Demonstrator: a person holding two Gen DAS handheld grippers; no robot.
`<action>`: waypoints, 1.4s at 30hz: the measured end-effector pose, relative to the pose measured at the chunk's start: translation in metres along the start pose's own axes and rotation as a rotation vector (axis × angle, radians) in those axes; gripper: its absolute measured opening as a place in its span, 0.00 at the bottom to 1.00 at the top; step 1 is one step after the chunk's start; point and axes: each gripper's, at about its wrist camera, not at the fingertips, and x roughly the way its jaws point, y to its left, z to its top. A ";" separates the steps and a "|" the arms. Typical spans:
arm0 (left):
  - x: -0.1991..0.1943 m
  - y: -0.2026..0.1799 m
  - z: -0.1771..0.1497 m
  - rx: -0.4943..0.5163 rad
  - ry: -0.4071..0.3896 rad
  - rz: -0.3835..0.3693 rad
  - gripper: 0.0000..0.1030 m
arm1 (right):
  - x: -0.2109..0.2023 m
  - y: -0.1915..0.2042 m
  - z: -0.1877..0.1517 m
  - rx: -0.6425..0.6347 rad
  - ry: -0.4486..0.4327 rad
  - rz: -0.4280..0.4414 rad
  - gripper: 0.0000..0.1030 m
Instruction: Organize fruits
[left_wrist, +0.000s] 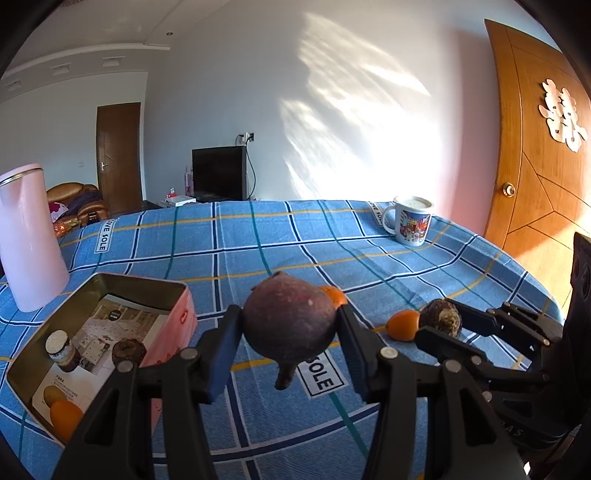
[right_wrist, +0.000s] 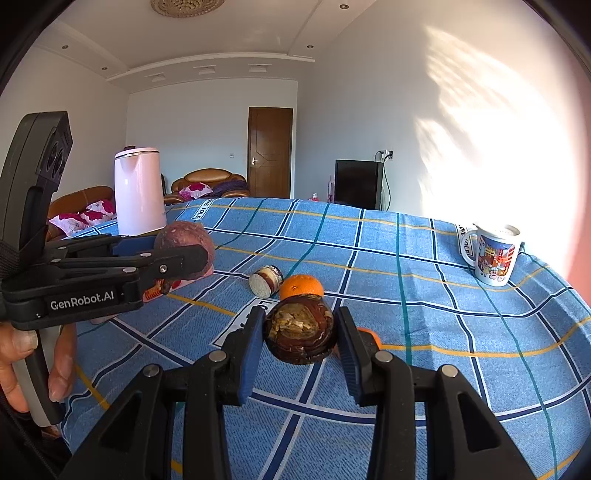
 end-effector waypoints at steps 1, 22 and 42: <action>0.000 0.000 0.000 0.001 -0.002 0.002 0.52 | -0.001 0.000 0.000 0.000 -0.005 0.000 0.39; -0.009 0.008 0.000 0.003 -0.025 0.064 0.52 | -0.001 -0.008 0.004 0.058 0.004 0.042 0.39; -0.016 0.129 0.027 -0.182 0.031 0.158 0.52 | 0.063 0.060 0.092 -0.107 0.069 0.214 0.39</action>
